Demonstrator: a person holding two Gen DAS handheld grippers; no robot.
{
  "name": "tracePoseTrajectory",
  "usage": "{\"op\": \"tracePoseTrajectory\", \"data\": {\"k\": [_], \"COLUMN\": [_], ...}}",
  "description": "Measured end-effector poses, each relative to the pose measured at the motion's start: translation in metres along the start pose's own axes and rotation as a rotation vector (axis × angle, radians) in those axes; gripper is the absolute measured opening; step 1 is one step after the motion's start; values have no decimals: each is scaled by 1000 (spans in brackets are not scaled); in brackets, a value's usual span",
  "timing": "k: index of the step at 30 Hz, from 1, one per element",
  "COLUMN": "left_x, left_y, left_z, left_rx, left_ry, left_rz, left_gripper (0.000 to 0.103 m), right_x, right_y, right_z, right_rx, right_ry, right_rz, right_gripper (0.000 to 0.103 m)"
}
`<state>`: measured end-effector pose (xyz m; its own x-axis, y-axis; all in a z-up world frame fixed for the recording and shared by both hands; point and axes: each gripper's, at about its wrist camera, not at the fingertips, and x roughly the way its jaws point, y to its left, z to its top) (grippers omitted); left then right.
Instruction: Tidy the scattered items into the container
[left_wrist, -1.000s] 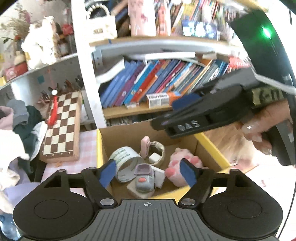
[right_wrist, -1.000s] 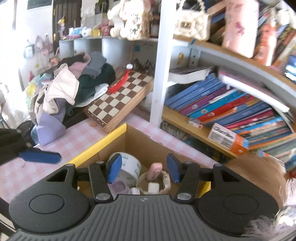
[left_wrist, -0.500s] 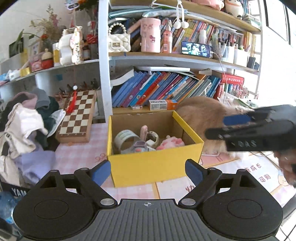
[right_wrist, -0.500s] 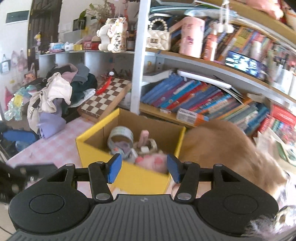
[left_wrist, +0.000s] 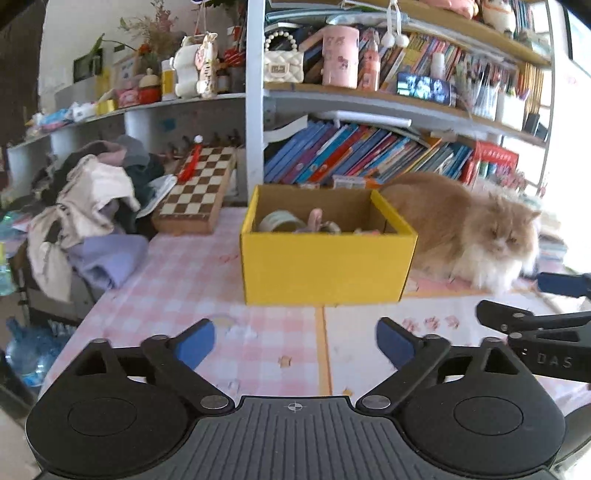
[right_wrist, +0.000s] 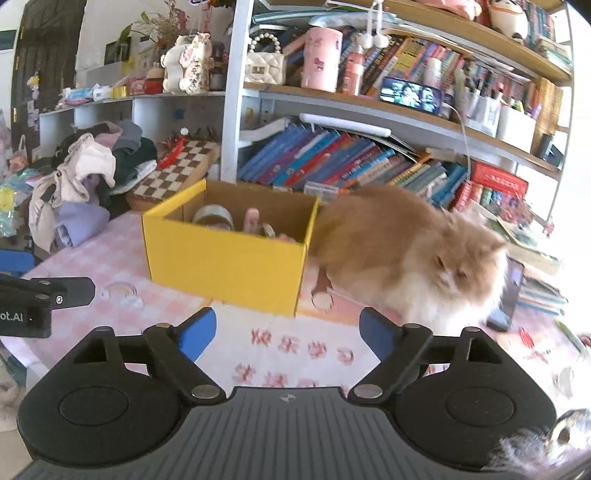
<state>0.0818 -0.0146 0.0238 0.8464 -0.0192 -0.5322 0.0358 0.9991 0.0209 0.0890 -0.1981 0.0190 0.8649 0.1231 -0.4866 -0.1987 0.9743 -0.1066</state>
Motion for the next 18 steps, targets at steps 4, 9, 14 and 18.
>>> {"op": "tracePoseTrajectory", "data": {"k": [4,9,14,18], "left_x": [-6,-10,-12,-14], "left_y": [-14,-20,-23,-21], "left_z": [-19,-30,-37,-41], "left_rx": [33,22,21,7], "left_ry": [22,46,68,80], "left_rz": [32,48,64,80], "left_gripper": [99,101,101,101], "right_x": [-8,-10,-14,-15], "right_y": [-2,0,6,7], "right_z": [-24,-41,-48,-51], "right_rx": [38,64,40,43], "right_ry": [40,89,96,117], "right_rz": [-14,0,-11,-12], "right_gripper": [91,96,100,103]}}
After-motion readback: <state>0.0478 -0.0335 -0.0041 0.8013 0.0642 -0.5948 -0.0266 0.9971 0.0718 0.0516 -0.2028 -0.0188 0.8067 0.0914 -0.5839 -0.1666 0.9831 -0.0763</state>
